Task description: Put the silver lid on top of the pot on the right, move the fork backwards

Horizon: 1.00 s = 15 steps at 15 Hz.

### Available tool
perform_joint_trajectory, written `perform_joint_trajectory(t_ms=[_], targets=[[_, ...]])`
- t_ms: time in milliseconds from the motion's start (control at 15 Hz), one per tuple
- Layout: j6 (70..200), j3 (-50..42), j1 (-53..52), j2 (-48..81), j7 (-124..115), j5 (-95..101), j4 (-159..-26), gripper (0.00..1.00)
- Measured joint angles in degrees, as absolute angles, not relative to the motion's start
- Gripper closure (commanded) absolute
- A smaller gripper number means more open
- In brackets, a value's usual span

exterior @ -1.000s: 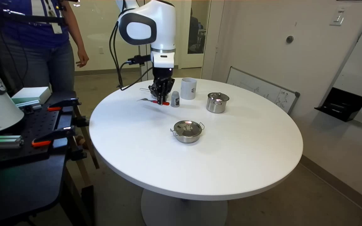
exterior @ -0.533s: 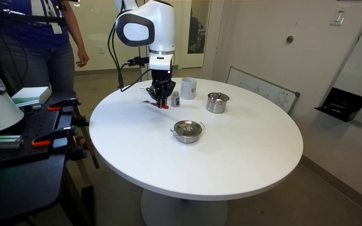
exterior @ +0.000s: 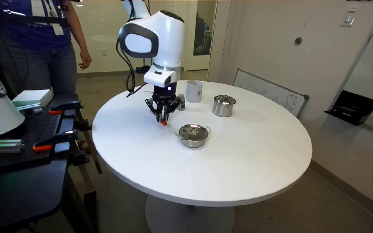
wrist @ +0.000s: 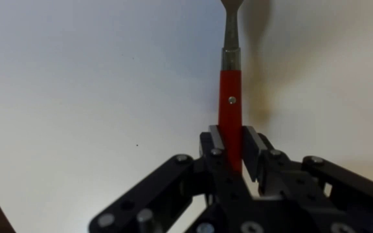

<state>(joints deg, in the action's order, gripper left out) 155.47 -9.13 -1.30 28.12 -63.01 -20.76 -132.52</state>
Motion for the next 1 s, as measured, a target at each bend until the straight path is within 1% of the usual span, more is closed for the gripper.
perform_joint_trajectory(t_ms=[400, 667, 867, 1000], targets=[[155.52, -6.6, 4.76, 28.85, -65.8, -31.84, -131.56, 0.95], [156.85, -4.74, 7.03, 28.85, -67.29, -41.35, -131.02, 0.95], [161.36, -4.06, 6.73, 29.04, -68.67, -48.2, -131.18, 0.95], [165.51, -4.42, 5.23, 29.83, -70.72, -49.15, -131.37, 0.95]])
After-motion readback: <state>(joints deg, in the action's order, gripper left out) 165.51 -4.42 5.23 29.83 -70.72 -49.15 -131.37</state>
